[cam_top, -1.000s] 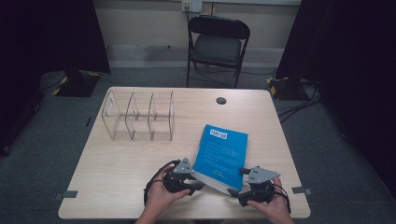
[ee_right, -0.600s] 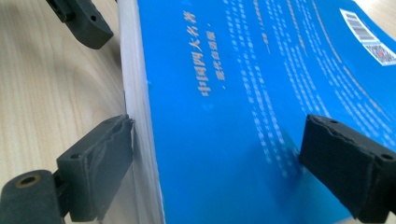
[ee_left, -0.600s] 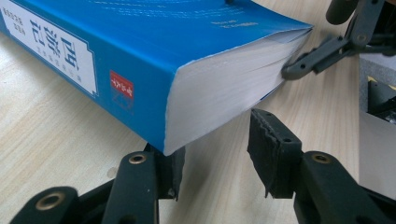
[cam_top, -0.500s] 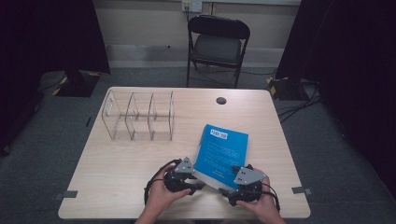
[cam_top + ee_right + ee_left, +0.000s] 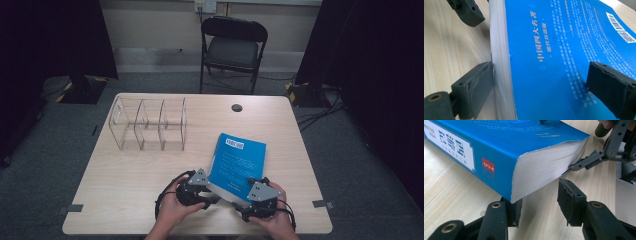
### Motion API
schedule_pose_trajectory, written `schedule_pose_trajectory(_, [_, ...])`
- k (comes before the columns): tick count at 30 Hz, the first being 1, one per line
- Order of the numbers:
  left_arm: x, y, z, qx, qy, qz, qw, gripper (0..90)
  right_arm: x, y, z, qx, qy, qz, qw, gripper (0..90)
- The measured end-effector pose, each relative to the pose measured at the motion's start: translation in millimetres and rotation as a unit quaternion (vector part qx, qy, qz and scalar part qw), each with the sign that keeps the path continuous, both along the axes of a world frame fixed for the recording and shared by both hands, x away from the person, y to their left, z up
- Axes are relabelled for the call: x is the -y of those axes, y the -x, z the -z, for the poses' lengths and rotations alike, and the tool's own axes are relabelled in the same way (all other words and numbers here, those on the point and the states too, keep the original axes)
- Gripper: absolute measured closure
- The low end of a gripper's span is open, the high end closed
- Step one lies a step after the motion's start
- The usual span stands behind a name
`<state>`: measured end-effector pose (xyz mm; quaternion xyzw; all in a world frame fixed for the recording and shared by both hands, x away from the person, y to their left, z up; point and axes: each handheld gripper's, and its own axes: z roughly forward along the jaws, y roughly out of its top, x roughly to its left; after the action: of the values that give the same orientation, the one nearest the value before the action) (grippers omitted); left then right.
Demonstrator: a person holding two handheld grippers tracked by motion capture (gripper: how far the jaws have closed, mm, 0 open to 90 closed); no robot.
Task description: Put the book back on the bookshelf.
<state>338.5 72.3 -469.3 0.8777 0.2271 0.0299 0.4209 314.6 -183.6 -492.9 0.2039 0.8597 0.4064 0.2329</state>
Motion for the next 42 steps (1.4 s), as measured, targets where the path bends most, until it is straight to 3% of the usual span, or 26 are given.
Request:
schedule_pose_trajectory(2, [0.3,0.0,0.6,0.001,0.006,0.001,1.0,55.1,-1.5,1.2,0.7,0.006,0.004,0.001,1.0,6.5])
schedule_pose_trajectory(5, [2.9,0.9,0.5,0.003,0.003,0.008,1.0,55.2,-8.2,5.1,3.8,0.035,0.029,0.011,0.9989,6.9])
schedule_pose_trajectory(10, [3.9,0.9,2.1,0.001,0.007,0.009,0.9999,55.1,-7.1,5.5,3.3,0.038,0.031,0.015,0.9987,10.1])
schedule_pose_trajectory(11, [3.7,0.7,1.7,0.001,0.003,0.008,1.0,54.8,-6.8,6.8,2.3,0.046,0.034,0.004,0.9983,15.8])
schedule_pose_trajectory(14, [4.3,0.5,2.2,0.003,0.005,0.006,1.0,54.1,-6.7,8.5,0.5,0.051,0.039,-0.003,0.9979,21.3])
schedule_pose_trajectory(15, [4.4,0.3,2.1,0.006,0.006,0.006,0.9999,53.1,-5.8,10.7,-2.2,0.061,0.044,-0.014,0.9971,29.6])
schedule_pose_trajectory(20, [5.7,-0.2,3.7,0.013,0.007,0.011,0.9998,53.6,-1.6,14.5,-6.7,0.075,0.047,-0.027,0.9957,41.5])
schedule_pose_trajectory(22, [5.9,0.5,3.9,0.022,0.007,0.011,0.9997,49.0,1.4,14.4,-9.7,0.072,0.049,-0.03,0.9958,44.1])
schedule_pose_trajectory(26, [0.2,-2.4,3.1,0.042,0.028,-0.004,0.9987,36.6,4.2,15.0,-14.2,0.066,0.057,-0.029,0.9958,46.5])
schedule_pose_trajectory(32, [-10.3,-3.2,2.2,0.06,0.015,-0.01,0.998,32.4,7.6,12.9,-24.5,0.051,0.047,-0.023,0.9973,49.0])
schedule_pose_trajectory(35, [-15.3,-1.5,11.5,0.067,0.002,-0.012,0.9977,28.3,9.5,10.7,-30.7,0.037,0.045,-0.021,0.9981,49.8])
schedule_pose_trajectory(36, [-16.2,-0.4,14.0,0.066,0.006,-0.013,0.9977,27.6,9.8,10.2,-31.8,0.034,0.045,-0.021,0.9982,50.0])
schedule_pose_trajectory(37, [-18.6,-0.1,14.9,0.069,-0.009,-0.013,0.9975,27.6,9.9,10.0,-33.2,0.03,0.045,-0.019,0.9983,50.1])
schedule_pose_trajectory(42, [-24.2,1.4,18.9,0.065,-0.012,-0.022,0.9976,26.3,12.0,7.6,-40.0,0.012,0.04,-0.02,0.9989,50.4])
